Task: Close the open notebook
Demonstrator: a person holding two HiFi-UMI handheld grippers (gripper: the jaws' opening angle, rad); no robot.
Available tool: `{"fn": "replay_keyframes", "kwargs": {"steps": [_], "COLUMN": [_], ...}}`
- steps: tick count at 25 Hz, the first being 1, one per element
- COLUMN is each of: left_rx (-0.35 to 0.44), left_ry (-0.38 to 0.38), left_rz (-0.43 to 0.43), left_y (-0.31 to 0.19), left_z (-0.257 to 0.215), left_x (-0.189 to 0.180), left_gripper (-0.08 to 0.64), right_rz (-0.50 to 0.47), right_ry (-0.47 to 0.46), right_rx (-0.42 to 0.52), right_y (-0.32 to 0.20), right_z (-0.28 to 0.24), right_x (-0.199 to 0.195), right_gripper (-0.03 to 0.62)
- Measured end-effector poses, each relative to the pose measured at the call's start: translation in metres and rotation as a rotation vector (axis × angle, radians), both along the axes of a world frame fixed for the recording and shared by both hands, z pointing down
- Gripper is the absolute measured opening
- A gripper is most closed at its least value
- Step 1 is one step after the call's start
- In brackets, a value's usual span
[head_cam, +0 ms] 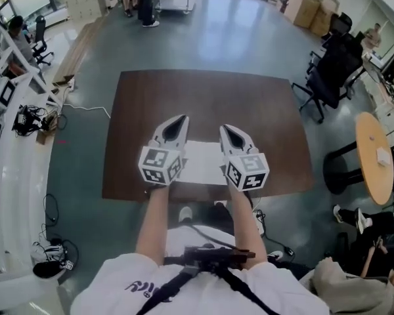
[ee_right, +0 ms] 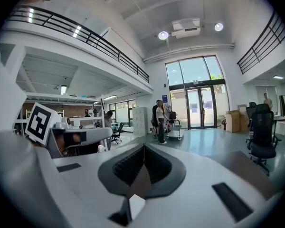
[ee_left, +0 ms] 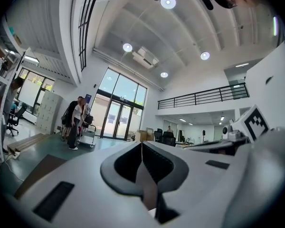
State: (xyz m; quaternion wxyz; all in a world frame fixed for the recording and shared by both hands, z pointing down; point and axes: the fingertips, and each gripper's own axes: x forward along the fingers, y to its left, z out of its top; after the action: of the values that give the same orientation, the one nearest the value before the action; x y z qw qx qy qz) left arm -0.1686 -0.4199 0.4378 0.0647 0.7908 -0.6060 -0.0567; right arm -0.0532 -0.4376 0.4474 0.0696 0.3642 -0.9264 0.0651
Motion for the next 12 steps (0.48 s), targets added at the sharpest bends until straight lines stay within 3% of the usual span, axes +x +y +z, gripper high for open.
{"fn": "replay_keyframes", "kwargs": {"steps": [12], "left_rx": [-0.270], "left_ry": [0.068], "left_rz": [-0.096], "left_y": [-0.014], "left_z": [0.130], "left_x": [-0.071], "left_gripper": [0.009], "right_rz": [-0.172], "right_ry": [0.035], "right_rx": [-0.168], "right_y": [-0.055], "right_z": [0.089], "right_x": [-0.053], "right_gripper": [0.005]}}
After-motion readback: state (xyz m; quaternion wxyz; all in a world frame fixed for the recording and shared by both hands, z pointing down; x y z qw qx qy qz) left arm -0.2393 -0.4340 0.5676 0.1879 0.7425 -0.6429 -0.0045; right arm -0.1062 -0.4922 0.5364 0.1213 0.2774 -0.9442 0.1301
